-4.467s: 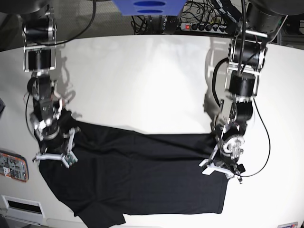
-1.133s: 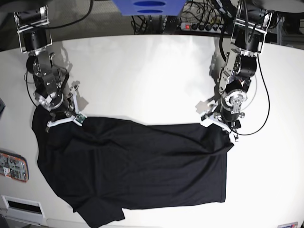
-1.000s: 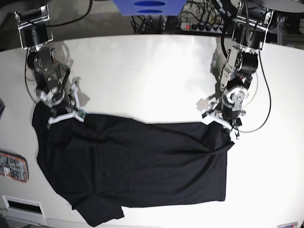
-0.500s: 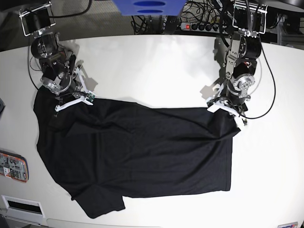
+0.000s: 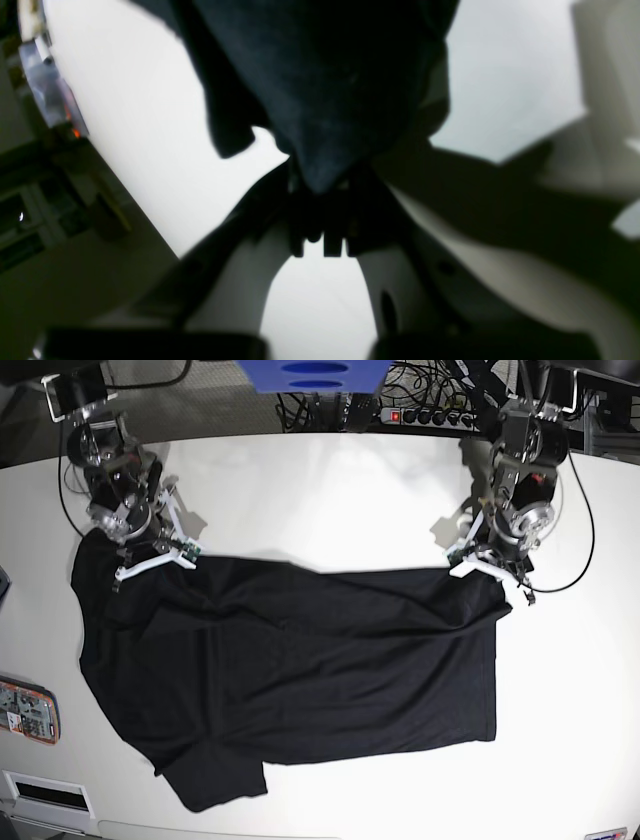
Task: Fold the T-shirt properly
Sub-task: 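Lower the edges onto the table and open both grippers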
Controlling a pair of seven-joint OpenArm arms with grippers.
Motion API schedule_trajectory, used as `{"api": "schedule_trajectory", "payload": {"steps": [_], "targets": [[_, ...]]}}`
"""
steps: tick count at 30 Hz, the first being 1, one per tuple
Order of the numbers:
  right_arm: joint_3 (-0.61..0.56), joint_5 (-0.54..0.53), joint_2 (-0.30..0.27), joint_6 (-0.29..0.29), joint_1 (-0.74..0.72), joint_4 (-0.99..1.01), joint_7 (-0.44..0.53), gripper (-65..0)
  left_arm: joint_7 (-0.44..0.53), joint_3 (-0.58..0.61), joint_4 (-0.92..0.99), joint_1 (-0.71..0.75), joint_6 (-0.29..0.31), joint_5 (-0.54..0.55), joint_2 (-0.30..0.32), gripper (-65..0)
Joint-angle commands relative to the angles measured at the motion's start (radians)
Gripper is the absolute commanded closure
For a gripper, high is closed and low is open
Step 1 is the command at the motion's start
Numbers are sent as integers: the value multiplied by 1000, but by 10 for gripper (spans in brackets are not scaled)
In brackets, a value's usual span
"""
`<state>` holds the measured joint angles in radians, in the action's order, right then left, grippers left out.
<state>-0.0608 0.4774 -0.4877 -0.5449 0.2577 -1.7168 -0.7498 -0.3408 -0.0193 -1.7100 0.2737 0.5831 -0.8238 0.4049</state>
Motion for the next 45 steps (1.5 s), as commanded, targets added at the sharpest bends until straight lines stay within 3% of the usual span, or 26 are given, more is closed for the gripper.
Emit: {"api": "schedule_trajectory", "payload": {"steps": [1, 10, 13, 21, 36, 45], "targets": [[2, -15, -12, -27, 18, -22, -23, 0, 4, -8, -25, 12, -10, -1, 19, 0], [2, -15, -10, -27, 114, -98, -53, 0, 6, -67, -71, 151, -13, -1, 33, 0], [3, 2, -9, -25, 150, -116, -53, 0, 6, -87, -111, 210, -15, -1, 64, 0], [49, 218, 120, -25, 272, -128, -43, 0, 10, -101, -134, 316, -15, -1, 137, 0], [54, 229, 175, -24, 423, -171, -52, 0, 12, -100, -124, 399, -15, 17, 254, 0], [54, 378, 274, -24, 429, -176, -52, 0, 10, -101, -121, 399, -15, 133, 302, 0]]}}
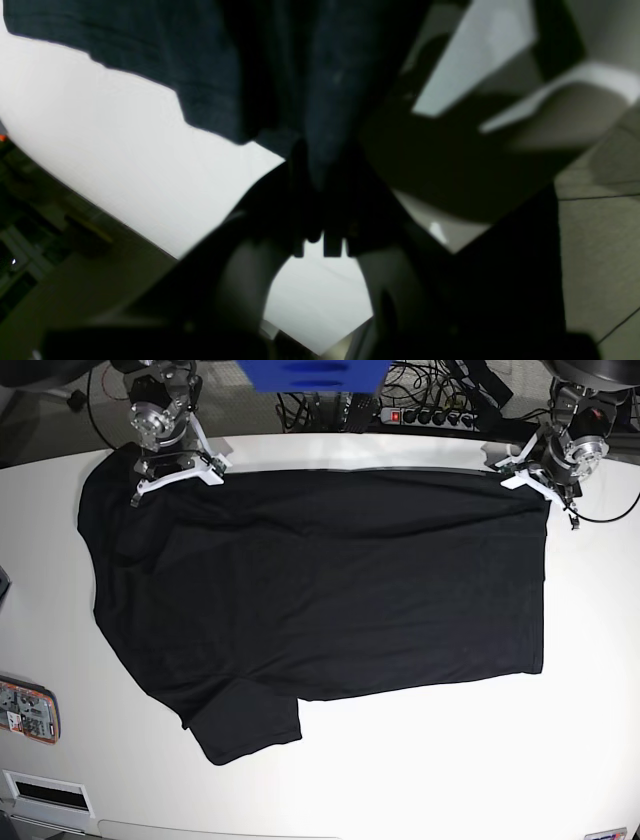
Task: Fold the T-shirt properly
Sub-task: 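Lower the edges onto the table and open both grippers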
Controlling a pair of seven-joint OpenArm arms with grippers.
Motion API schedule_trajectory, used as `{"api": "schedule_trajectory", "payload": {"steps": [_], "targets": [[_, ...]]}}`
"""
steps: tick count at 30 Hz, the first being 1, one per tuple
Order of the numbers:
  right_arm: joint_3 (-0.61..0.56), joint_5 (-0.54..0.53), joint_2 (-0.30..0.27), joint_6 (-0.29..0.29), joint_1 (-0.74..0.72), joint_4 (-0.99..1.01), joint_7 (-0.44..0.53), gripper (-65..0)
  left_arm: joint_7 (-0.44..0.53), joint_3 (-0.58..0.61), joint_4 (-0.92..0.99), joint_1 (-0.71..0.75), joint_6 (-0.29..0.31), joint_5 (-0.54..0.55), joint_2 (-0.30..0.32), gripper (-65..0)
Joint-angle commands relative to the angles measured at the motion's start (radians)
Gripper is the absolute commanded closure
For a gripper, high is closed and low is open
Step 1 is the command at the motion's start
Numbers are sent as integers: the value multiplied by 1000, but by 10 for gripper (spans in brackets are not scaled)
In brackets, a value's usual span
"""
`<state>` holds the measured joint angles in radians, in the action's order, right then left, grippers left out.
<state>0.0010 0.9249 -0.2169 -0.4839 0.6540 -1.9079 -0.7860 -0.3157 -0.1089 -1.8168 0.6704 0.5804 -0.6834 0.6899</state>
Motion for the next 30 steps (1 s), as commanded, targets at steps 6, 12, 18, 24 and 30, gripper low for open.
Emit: {"api": "schedule_trajectory", "payload": {"steps": [6, 12, 18, 24, 30], "targets": [[26, -54, 23, -85, 33, 14, -16, 0, -15, -12, -18, 4, -12, -6, 18, 0], [32, -56, 21, -85, 33, -6, -16, -118, -15, -12, -14, 4, -12, -9, 18, 0], [32, -56, 21, -86, 33, -14, -16, -163, -15, -12, -18, 4, -12, -11, 18, 0], [32, -56, 23, -89, 77, -31, -16, -164, -15, -12, -18, 15, -12, -11, 18, 0], [34, -54, 21, -151, 212, -37, -37, -164, -15, -28, -21, 21, -12, -11, 18, 0]]}}
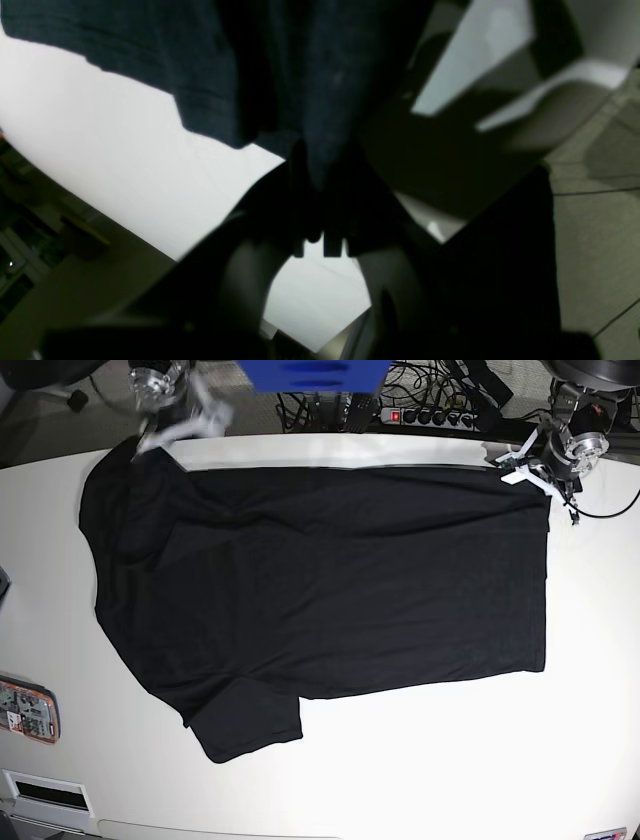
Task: Fold the T-shirt properly
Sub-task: 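Lower the edges onto the table and open both grippers, then move both grippers to the shirt's side edges near the collar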
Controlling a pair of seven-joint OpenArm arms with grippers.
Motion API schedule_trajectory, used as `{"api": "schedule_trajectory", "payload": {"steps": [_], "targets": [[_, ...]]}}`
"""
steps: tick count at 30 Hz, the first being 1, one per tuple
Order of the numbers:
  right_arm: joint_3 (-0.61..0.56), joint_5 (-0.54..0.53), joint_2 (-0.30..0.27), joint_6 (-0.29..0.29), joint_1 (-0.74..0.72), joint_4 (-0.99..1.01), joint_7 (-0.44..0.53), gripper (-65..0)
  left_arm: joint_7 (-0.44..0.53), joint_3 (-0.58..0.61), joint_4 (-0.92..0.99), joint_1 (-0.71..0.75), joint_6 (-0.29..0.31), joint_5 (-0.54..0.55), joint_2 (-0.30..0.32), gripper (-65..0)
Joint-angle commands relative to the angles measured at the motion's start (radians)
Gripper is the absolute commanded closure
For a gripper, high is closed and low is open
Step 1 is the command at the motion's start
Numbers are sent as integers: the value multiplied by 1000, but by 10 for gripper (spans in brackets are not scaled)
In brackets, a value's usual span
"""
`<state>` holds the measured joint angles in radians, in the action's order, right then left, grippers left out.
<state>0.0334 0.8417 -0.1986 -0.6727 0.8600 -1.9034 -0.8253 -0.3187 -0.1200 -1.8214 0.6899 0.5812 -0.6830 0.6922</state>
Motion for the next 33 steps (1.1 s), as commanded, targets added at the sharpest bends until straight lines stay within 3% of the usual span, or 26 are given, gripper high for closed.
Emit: {"api": "schedule_trajectory", "payload": {"steps": [1, 9, 18, 20, 26, 29, 33], "targets": [[0, 29, 3, 38, 5, -41, -10, -164, -12, -28, -16, 6, -13, -11, 16, 0], [0, 32, 3, 40, -15, -48, -30, -164, -10, -99, -61, 26, -13, -1, 13, 0], [1, 34, 3, 40, -23, -55, -70, -164, -10, -100, -64, 18, -13, 1, 10, 0], [1, 51, 1, 40, -23, -55, -70, -180, -10, -97, -77, 20, -11, 1, 10, -38], [-2, 115, 1, 40, -25, -55, -62, -267, -17, -99, -120, 83, 10, 39, 22, -258], [-3, 144, 1, 40, -26, -55, -61, -260, -20, -102, -131, 104, 66, 81, 45, -251], [0, 186, 1, 41, -29, -55, -61, -251, -20, -106, -156, 107, 76, 122, 47, -195]]}}
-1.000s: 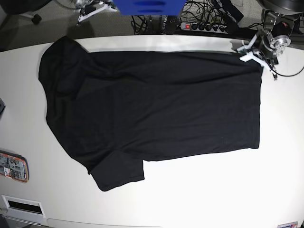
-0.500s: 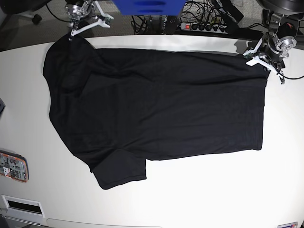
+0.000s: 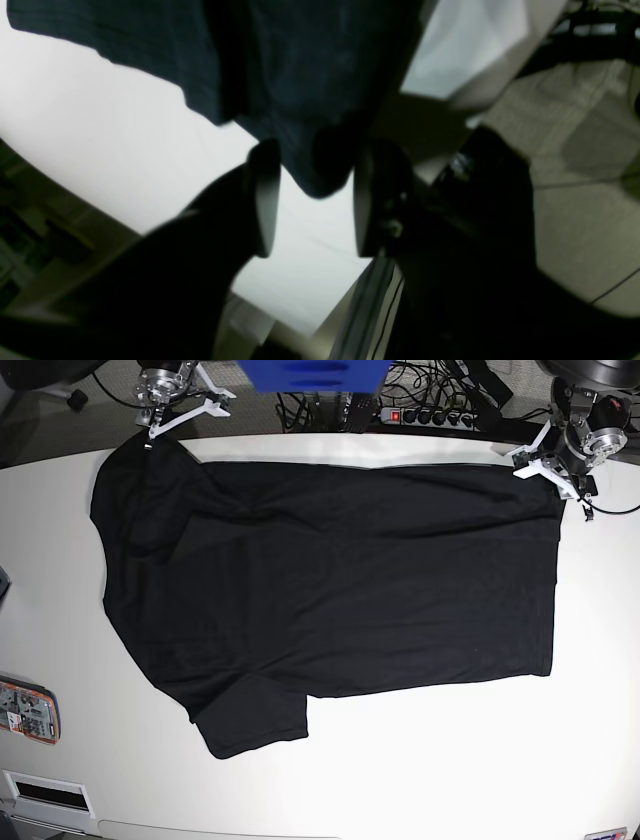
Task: Fold the T-shirt properly
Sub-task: 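Move both grippers to the shirt's side edges near the collar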
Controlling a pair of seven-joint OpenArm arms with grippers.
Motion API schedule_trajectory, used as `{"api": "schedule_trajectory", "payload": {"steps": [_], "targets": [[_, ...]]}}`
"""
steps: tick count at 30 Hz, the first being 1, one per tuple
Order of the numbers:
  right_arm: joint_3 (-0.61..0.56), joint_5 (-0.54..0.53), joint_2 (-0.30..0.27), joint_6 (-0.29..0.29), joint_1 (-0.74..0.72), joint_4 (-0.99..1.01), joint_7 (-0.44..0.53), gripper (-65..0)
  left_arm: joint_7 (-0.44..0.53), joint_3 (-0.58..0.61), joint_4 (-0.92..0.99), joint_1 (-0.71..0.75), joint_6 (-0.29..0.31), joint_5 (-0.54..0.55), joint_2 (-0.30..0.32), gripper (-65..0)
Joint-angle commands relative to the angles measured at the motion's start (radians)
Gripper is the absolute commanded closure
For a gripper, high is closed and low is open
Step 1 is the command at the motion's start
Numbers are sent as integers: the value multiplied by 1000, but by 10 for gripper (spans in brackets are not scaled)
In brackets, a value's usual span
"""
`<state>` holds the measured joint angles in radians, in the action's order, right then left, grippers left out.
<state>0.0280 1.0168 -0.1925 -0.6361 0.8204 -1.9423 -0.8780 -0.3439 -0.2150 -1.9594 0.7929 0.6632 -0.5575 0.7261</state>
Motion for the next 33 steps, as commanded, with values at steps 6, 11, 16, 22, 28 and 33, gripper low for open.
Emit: {"api": "schedule_trajectory", "payload": {"steps": [6, 11, 16, 22, 28, 33], "targets": [[23, 196, -3, 5, -48, -16, -17, -251, 13, -37, -65, -5, -10, 96, 8, -170], [33, 330, -8, 0, -86, -16, -17, -253, 13, -37, -79, -37, -10, 216, 8, -170], [33, 406, -9, -4, -91, -15, -17, -253, 13, -37, -79, -68, -10, 284, -16, -170], [33, 467, -23, -52, -91, -16, -19, -253, 15, -33, -79, -100, -10, 290, -24, -170], [34, 467, -57, -57, -95, -15, -54, -253, 15, -33, -79, -180, -10, 291, -90, -170], [72, 467, -65, -54, -103, -15, -60, -253, 15, -33, -79, -235, -10, 342, -125, -170]]}}
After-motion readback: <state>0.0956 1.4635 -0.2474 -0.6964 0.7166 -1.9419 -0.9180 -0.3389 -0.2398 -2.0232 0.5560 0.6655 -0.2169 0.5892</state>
